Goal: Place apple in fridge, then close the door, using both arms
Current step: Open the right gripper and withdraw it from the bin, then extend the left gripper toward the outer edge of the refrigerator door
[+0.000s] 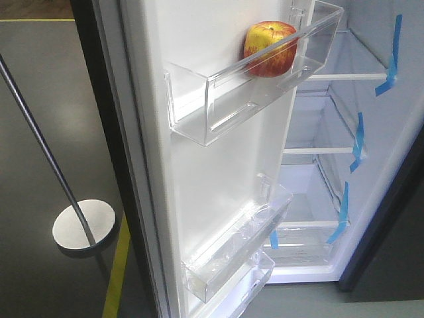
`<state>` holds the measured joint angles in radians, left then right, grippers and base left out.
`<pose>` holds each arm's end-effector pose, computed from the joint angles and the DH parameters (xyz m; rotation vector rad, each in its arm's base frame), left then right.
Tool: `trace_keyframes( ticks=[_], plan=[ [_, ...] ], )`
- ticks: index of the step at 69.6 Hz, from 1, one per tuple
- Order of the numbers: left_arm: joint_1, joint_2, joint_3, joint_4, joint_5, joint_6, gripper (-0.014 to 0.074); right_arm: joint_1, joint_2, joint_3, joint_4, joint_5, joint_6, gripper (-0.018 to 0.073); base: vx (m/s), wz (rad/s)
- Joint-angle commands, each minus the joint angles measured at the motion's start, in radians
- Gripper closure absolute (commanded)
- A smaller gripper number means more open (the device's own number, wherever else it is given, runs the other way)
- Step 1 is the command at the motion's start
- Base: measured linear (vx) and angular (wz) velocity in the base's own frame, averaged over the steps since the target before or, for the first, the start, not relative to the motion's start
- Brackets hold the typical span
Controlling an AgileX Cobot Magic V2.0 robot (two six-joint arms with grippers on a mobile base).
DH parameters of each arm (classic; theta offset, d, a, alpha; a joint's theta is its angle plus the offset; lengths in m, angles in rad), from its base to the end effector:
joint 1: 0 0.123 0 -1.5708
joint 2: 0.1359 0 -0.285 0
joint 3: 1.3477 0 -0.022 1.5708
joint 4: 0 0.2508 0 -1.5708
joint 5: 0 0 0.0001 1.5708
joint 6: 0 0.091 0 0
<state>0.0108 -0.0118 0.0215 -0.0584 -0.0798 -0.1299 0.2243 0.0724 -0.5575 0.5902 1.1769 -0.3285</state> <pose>0.0554 0.0010 0.2138 -0.1444 1.4078 -0.1434 -0.0229 0.0428 0.2964 -0.6308 1.9900 0.6554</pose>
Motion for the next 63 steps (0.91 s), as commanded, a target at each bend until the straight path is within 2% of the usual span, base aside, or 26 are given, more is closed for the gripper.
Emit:
trace_keyframes(
  ticks=[1,12,25,35,42,54,59,63],
  plan=[
    [-0.001,0.001,-0.082,-0.023,-0.125,-0.029,0.0603,-0.004,0.017,-0.018,0.029,-0.058,-0.004,0.0001,0.00,0.00],
    [-0.001,0.137,-0.287,-0.016,-0.038,0.013,0.0603,-0.004,0.017,-0.018,0.029,-0.058,-0.004,0.0001,0.00,0.00],
    [-0.001,0.429,-0.605,0.011,0.284,0.017,0.0603,-0.004,0.017,-0.018,0.029,-0.058,-0.004,0.0001,0.00,0.00],
    [-0.001,0.667,-0.808,0.058,0.465,0.021,0.0603,-0.004,0.017,-0.018,0.029,-0.058,-0.004,0.0001,0.00,0.00],
    [-0.001,0.812,-0.923,0.058,0.576,0.067,0.0603,-0.004,0.017,-0.018,0.029,-0.058,-0.004,0.0001,0.00,0.00],
    [-0.001,1.056,-1.049,0.058,0.701,0.122,0.0603,-0.004,0.017,-0.018,0.029,-0.058,-0.004,0.0001,0.00,0.00],
    [-0.001,1.148,-1.086,0.058,0.718,0.136,0.0603,-0.004,0.017,-0.018,0.029,-0.058,-0.004,0.0001,0.00,0.00],
    [-0.001,1.218,-1.108,0.024,0.718,0.173,0.0603,-0.004,0.017,-0.018,0.029,-0.058,-0.004,0.0001,0.00,0.00]
  ],
)
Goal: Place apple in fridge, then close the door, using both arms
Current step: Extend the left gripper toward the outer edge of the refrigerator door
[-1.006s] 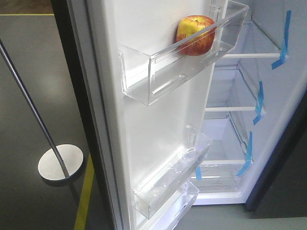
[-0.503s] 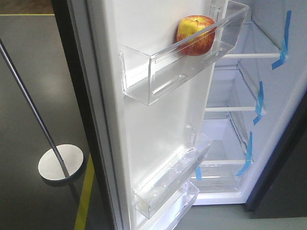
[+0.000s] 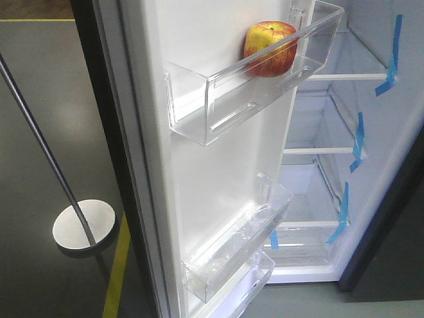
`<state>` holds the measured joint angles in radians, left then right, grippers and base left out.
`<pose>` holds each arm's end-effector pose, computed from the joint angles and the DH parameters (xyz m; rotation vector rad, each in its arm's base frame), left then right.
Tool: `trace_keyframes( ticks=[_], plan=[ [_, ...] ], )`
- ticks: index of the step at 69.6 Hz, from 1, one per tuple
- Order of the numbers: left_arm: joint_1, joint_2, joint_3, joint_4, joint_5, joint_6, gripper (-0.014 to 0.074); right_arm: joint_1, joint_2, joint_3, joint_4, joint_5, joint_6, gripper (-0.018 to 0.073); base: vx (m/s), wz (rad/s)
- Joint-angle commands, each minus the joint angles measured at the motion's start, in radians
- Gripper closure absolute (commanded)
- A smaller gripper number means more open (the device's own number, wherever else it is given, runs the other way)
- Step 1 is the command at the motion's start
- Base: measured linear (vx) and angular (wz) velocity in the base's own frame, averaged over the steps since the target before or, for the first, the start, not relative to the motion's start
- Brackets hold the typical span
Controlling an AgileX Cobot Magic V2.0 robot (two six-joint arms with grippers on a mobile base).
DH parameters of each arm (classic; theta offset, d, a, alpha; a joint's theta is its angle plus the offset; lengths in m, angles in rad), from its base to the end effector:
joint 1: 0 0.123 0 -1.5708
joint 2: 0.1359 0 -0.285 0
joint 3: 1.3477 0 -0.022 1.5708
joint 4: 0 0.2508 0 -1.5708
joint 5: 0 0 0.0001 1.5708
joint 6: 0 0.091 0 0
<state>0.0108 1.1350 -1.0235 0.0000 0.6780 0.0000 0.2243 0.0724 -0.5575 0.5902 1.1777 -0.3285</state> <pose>0.2365 0.0026 0.3523 -0.0123 2.2731 0.0057 -0.0229 0.0428 0.2963 -0.6313 1.9906 0.6555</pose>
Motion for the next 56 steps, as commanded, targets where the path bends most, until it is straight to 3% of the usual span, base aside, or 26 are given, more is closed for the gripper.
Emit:
trace_keyframes(
  ticks=[1,24,39,56],
  plan=[
    [-0.001,0.086,-0.068,-0.043,-0.040,0.054,0.0603,-0.004,0.017,-0.018,0.029,-0.059,-0.004,0.0001,0.00,0.00],
    [-0.001,0.393,-0.221,-0.483,0.007,0.440,0.0603,-0.004,0.017,-0.018,0.029,-0.060,-0.004,0.0001,0.00,0.00],
    [-0.001,0.567,-0.383,-0.717,0.086,0.563,0.0603,-0.004,0.017,-0.018,0.029,-0.060,-0.004,0.0001,0.00,0.00],
    [-0.001,0.721,-0.542,-0.937,0.201,0.622,0.0603,-0.004,0.017,-0.018,0.029,-0.060,-0.004,0.0001,0.00,0.00]
  ],
)
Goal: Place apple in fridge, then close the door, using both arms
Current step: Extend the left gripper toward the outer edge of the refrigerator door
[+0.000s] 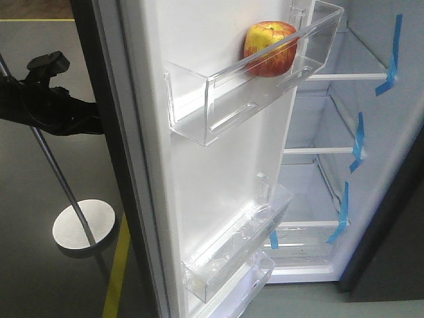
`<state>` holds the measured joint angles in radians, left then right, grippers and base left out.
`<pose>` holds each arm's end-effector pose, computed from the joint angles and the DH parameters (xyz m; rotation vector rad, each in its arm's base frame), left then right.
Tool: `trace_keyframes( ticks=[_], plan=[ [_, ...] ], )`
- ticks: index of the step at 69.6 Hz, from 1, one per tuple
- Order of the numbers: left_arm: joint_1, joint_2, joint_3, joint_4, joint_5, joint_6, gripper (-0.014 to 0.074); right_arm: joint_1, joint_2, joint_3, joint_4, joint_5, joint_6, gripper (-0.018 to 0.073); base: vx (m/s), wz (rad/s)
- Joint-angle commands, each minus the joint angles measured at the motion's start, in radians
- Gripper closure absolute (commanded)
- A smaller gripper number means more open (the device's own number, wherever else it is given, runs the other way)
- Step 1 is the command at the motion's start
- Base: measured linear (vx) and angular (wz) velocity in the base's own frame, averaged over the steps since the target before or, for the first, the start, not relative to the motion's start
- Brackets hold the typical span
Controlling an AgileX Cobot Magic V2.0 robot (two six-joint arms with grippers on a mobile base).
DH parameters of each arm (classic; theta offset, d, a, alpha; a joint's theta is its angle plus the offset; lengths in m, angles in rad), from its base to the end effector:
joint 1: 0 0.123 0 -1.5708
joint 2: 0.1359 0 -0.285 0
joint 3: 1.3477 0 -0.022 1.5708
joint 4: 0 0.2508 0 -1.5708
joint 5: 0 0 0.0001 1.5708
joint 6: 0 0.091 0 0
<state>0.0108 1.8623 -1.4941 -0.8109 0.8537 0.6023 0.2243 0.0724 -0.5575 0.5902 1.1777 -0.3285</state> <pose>0.4100 -0.0453 0.2719 0.2154 2.4314 -0.7194 -0.0229 0.0428 0.2963 -0.6313 1.9906 0.6555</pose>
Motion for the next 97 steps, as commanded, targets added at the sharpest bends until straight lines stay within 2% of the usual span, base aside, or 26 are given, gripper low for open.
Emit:
trace_keyframes(
  ticks=[1,15,26,37,53,72,97],
  plan=[
    [-0.003,-0.001,-0.077,-0.136,0.031,0.025,0.0603,-0.004,0.017,-0.018,0.029,-0.060,-0.004,0.0001,0.00,0.00],
    [-0.023,0.043,-0.117,-0.266,0.107,0.089,0.0603,-0.004,0.017,-0.018,0.029,-0.060,-0.004,0.0001,0.00,0.00],
    [-0.038,0.044,-0.117,-0.275,0.152,0.111,0.0603,-0.004,0.017,-0.018,0.029,-0.060,-0.004,0.0001,0.00,0.00],
    [-0.053,0.043,-0.117,-0.319,0.202,0.148,0.0603,-0.004,0.017,-0.018,0.029,-0.060,-0.004,0.0001,0.00,0.00],
    [-0.088,0.043,-0.117,-0.319,0.256,0.167,0.0603,-0.004,0.017,-0.018,0.029,-0.060,-0.004,0.0001,0.00,0.00],
    [-0.148,0.043,-0.117,-0.319,0.262,0.168,0.0603,-0.004,0.017,-0.018,0.029,-0.060,-0.004,0.0001,0.00,0.00],
    [-0.267,0.043,-0.117,-0.325,0.243,0.174,0.0603,-0.004,0.017,-0.018,0.029,-0.060,-0.004,0.0001,0.00,0.00]
  ],
)
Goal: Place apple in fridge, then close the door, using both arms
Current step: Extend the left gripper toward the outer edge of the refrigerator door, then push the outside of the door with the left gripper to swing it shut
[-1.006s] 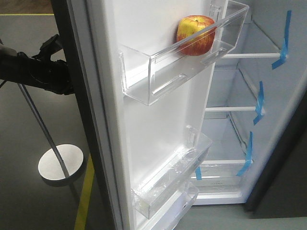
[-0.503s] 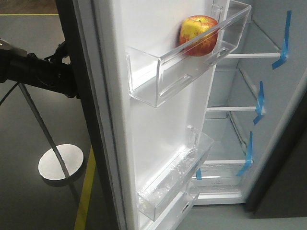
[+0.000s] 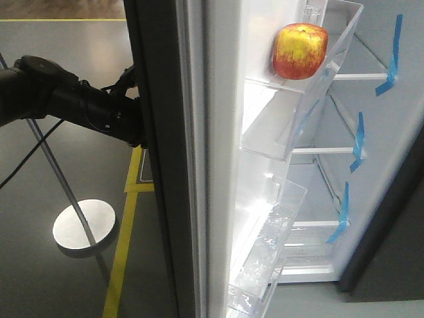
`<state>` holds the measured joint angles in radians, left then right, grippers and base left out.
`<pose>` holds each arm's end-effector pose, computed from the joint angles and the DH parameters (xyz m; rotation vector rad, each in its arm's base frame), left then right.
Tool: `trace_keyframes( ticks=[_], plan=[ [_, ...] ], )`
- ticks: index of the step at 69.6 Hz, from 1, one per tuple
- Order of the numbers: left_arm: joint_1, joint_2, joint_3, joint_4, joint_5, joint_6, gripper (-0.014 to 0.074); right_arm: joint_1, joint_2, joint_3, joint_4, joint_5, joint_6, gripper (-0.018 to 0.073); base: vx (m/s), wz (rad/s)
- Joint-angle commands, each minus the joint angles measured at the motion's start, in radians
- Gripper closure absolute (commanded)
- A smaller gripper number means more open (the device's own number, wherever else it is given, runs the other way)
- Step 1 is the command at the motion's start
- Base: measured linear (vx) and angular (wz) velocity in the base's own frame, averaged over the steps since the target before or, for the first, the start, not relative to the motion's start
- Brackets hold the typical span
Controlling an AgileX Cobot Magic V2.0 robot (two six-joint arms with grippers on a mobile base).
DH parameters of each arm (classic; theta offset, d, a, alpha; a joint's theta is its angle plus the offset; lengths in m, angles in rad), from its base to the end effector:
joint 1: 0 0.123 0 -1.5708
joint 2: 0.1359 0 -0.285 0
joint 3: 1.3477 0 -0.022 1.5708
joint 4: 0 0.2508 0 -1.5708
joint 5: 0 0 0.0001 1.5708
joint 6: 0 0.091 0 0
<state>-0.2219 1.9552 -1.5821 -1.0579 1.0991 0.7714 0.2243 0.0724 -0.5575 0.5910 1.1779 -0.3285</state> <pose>0.3911 -0.1607 0.2708 0.6847 2.3558 -1.1980 -0.0230 0.0428 0.2964 -0.6314 1.9905 0.6565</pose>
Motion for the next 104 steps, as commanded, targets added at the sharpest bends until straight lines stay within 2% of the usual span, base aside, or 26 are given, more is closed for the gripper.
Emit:
trace_keyframes(
  ticks=[1,23,59,73,82,88,93,99,104],
  plan=[
    [-0.039,-0.050,-0.029,-0.080,-0.003,0.005,0.0603,-0.004,0.017,-0.018,0.028,-0.060,-0.004,0.0001,0.00,0.00],
    [-0.149,-0.050,-0.029,-0.177,-0.060,0.048,0.0603,-0.004,0.017,-0.018,0.028,-0.060,-0.004,0.0001,0.00,0.00],
    [-0.364,-0.050,-0.028,-0.177,-0.255,0.048,0.0603,-0.004,0.017,-0.018,0.028,-0.060,-0.004,0.0001,0.00,0.00],
    [-0.449,-0.050,-0.028,-0.176,-0.285,0.050,0.0603,-0.004,0.017,-0.018,0.028,-0.060,-0.004,0.0001,0.00,0.00],
    [-0.475,-0.050,-0.028,-0.165,-0.270,0.062,0.0603,-0.004,0.017,-0.018,0.028,-0.060,-0.004,0.0001,0.00,0.00],
    [-0.477,-0.053,-0.028,-0.130,-0.253,0.056,0.0603,-0.004,0.017,-0.018,0.028,-0.060,-0.004,0.0001,0.00,0.00],
    [-0.477,-0.067,-0.028,-0.063,-0.252,0.023,0.0603,-0.004,0.017,-0.018,0.028,-0.060,-0.004,0.0001,0.00,0.00],
    [-0.477,-0.104,-0.028,0.059,-0.263,-0.051,0.0603,-0.004,0.017,-0.018,0.028,-0.060,-0.004,0.0001,0.00,0.00],
    [-0.477,-0.156,-0.028,0.202,-0.276,-0.127,0.0603,-0.004,0.017,-0.018,0.028,-0.060,-0.004,0.0001,0.00,0.00]
  ],
)
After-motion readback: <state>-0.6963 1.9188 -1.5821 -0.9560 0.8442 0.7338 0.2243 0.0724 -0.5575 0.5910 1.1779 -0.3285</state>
